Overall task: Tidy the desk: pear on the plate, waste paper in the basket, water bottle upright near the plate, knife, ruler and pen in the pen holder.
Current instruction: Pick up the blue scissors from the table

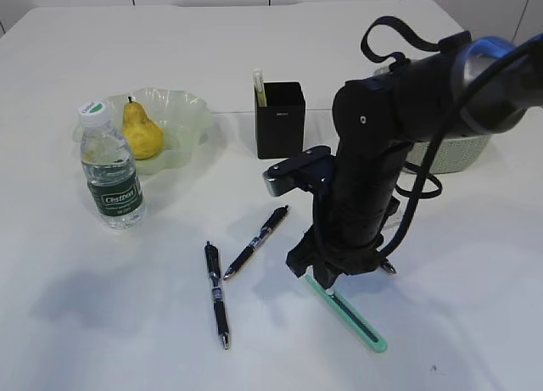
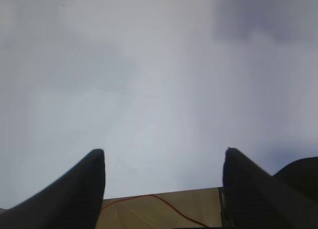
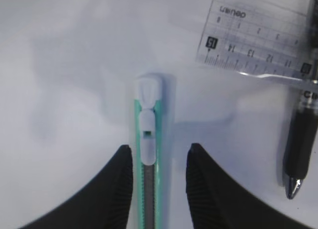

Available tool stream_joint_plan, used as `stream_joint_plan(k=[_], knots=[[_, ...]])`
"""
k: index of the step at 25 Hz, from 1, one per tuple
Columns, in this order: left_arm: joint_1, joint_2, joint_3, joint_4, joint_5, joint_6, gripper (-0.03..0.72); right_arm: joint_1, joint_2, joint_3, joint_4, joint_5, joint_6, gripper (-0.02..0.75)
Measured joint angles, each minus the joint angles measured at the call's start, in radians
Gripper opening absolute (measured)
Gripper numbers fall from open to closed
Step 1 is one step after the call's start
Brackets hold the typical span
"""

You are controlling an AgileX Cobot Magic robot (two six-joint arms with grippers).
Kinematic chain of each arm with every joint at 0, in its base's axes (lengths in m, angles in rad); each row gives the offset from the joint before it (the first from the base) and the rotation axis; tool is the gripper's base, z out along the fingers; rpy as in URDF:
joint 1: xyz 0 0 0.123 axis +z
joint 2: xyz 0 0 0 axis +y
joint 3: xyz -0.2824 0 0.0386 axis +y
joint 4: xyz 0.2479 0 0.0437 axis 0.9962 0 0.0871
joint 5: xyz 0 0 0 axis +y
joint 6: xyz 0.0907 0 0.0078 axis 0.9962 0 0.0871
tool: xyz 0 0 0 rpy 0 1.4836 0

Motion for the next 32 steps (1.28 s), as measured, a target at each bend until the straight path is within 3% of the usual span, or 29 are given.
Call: stream_joint_plan(k=[12, 19, 32], knots=[[0.0, 0.0, 0.0, 0.006, 0.0, 0.0, 0.52, 0.0, 0.015, 0.0, 0.025, -0.017, -0.017, 0.301], [0.0, 0.0, 0.0, 0.023, 0.0, 0.0, 0.52, 0.0, 0.015, 0.0, 0.04, -0.019, -0.028, 0.375], [0.0, 0.0, 0.0, 0.025, 0.0, 0.0, 0.52, 0.0, 0.043, 0.0, 0.047, -0.025, -0.056, 0.385]])
